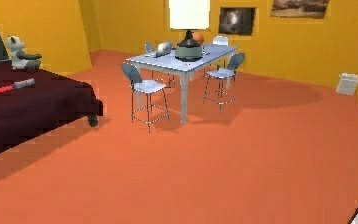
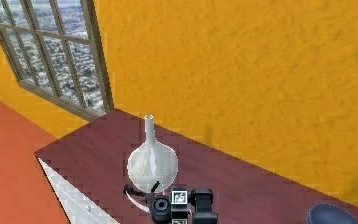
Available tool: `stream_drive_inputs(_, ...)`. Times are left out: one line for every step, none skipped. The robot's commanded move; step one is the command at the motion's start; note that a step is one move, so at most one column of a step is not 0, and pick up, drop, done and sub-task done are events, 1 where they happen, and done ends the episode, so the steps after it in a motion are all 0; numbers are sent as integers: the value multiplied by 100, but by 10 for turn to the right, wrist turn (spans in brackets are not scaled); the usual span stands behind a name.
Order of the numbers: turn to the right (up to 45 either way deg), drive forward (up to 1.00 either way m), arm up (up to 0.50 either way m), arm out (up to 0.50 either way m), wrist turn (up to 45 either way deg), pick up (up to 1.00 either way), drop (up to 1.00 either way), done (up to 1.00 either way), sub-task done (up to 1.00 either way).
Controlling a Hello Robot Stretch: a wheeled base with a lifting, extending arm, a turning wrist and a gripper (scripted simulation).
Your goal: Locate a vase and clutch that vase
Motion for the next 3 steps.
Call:
stream_drive_inputs(0, 0, 0, 0, 0, 100, 0, 0, 0)
stream_drive_inputs(0, 0, 10, 0, 0, 0, 0, 0, 0)
stream_drive_inputs(0, 0, 0, 0, 0, 0, 0, 100, 0)
